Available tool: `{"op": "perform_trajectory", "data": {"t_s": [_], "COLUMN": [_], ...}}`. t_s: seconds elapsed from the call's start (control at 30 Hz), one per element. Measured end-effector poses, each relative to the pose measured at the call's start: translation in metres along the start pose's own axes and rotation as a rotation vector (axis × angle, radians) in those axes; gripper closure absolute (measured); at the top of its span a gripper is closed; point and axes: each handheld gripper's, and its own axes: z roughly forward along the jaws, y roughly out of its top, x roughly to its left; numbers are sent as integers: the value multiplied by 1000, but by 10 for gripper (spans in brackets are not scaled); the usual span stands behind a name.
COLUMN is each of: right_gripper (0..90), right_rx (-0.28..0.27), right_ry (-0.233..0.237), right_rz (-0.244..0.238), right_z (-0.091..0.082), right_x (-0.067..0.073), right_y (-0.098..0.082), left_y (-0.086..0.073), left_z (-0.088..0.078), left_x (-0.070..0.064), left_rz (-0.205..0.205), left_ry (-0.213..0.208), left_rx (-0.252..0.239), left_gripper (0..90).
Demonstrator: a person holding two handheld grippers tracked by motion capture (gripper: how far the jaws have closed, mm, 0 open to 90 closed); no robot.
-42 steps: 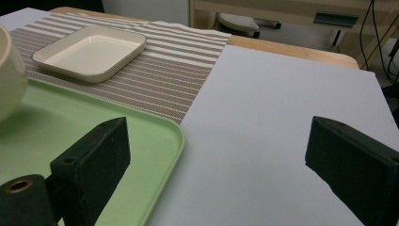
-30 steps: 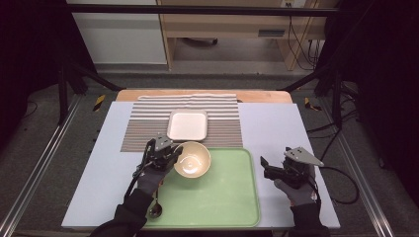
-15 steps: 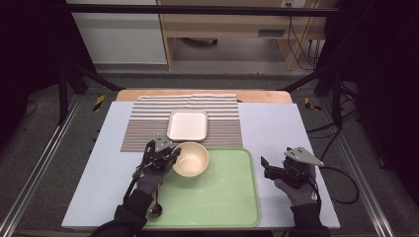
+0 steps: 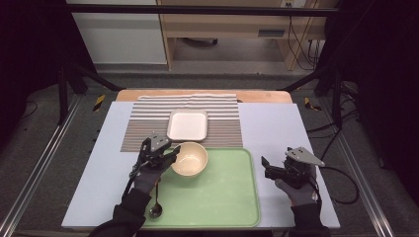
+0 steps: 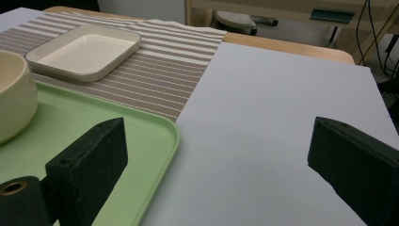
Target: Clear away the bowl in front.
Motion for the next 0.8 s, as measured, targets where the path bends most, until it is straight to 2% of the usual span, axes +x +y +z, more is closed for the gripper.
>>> {"op": "perform_trajectory", "data": {"t_s": [0.07,0.1,0.17,0.2,0.37,0.57,0.67,0.8], "right_gripper": [58,58,58,58,58,59,60,60], "right_rx": [1,0,-1,0,-3,-2,-3,-3], "right_ry": [-1,-1,-1,-2,-5,-5,-4,-4], "right_rz": [0,3,3,2,10,11,13,11], "right_z": [0,0,0,1,0,1,1,2], "right_x": [-1,-1,-2,-2,-3,-4,-4,-4], "right_y": [0,0,0,0,0,0,0,0], "left_y": [4,7,13,15,30,50,58,64], "left_z": [-5,-6,-7,-8,-7,8,18,36], "left_x": [7,10,17,21,41,57,62,64], "left_rz": [-24,-39,-40,-52,-65,-73,-61,-54], "left_ry": [-2,-1,17,19,42,77,93,98], "left_rx": [-45,-48,-38,-57,-65,-72,-75,-51], "left_gripper": [514,490,428,413,380,369,371,373]}}
